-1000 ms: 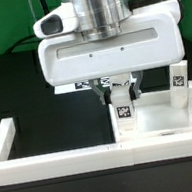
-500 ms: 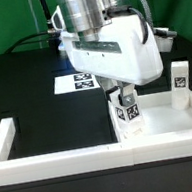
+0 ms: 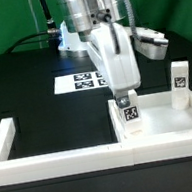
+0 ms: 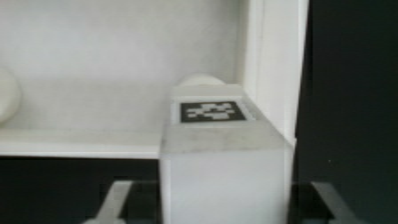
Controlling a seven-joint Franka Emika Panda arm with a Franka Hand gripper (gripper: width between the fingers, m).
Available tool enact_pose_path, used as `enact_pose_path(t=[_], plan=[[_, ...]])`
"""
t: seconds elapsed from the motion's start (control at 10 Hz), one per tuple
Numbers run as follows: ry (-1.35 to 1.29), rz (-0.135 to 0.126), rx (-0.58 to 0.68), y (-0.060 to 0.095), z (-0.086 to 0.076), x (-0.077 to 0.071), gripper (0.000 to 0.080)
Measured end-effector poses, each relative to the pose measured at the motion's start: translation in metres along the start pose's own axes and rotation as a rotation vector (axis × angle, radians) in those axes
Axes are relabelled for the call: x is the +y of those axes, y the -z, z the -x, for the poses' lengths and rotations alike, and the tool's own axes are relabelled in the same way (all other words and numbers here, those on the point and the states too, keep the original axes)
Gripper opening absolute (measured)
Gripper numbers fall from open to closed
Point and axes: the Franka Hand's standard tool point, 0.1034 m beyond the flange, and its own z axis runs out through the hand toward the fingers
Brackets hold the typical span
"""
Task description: Assemble square table
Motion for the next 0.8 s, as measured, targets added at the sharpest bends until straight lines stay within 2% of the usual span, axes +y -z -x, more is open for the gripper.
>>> enact_pose_path(t=[0.1, 0.2, 0.3, 0.4, 0.5, 0.8], plan=[[0.020, 0.001, -0.001, -0.001, 0.000, 0.000, 0.0297], [0.028, 0.003, 0.000, -0.002, 0.001, 0.001, 0.0535], [0.249, 0.025, 0.033, -0.004, 0.001, 0.000, 0.0535], [0.448, 0.017, 0.058, -0.010, 0.006, -0.003, 0.0625], [0.535, 0.012, 0.060, -0.013, 0.010, -0.003, 0.0625], [0.716, 0.018, 0.061, -0.012, 0.008, -0.003, 0.0649]])
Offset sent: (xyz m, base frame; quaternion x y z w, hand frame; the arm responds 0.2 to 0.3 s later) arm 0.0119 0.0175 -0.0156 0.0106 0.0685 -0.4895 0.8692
